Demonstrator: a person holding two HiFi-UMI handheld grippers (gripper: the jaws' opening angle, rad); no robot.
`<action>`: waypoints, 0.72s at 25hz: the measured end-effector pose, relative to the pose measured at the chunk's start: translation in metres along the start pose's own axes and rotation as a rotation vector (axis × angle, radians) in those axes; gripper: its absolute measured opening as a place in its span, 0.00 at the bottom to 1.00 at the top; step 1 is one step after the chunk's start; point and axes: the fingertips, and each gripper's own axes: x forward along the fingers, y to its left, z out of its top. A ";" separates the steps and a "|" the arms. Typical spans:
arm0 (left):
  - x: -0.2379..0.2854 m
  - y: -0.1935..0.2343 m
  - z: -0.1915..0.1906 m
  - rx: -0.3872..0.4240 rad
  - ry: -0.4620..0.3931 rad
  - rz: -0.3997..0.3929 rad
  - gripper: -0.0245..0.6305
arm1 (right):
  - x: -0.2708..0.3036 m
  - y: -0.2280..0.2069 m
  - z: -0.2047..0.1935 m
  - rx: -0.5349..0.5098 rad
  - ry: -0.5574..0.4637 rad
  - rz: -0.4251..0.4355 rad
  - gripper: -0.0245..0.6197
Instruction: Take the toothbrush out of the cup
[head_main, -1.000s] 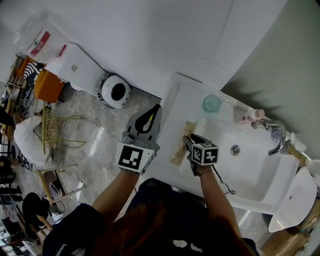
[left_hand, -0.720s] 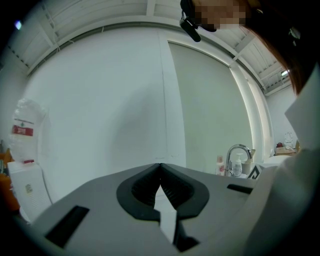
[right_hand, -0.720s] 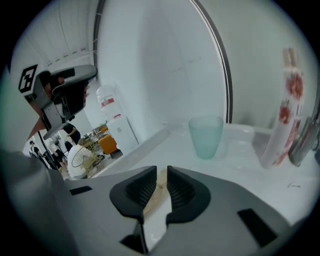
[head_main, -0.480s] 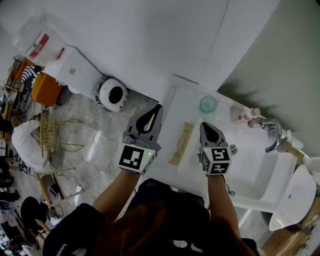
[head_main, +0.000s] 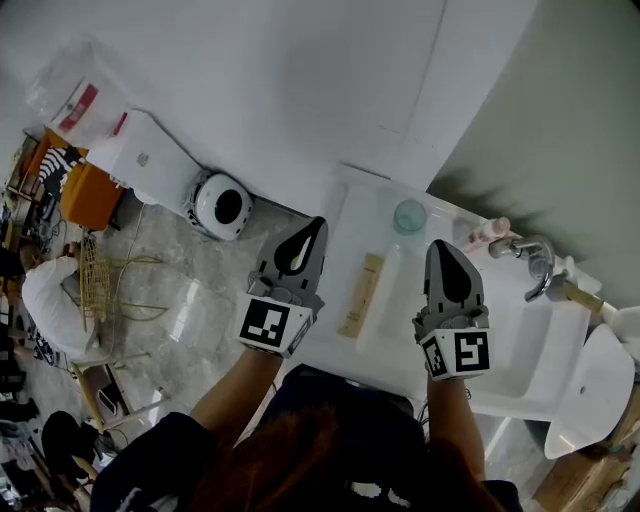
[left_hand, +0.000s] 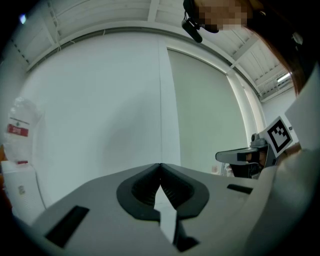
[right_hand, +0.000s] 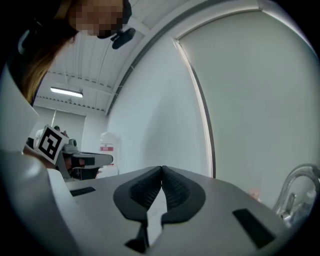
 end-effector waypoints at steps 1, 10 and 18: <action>0.000 0.001 0.006 -0.013 -0.025 0.002 0.06 | -0.005 0.001 0.009 -0.009 -0.026 -0.011 0.06; -0.003 0.004 0.015 0.015 -0.028 -0.049 0.06 | -0.054 -0.009 0.051 -0.051 -0.144 -0.147 0.06; 0.001 -0.033 0.025 0.065 -0.041 -0.011 0.06 | -0.078 -0.021 0.062 -0.085 -0.176 -0.113 0.06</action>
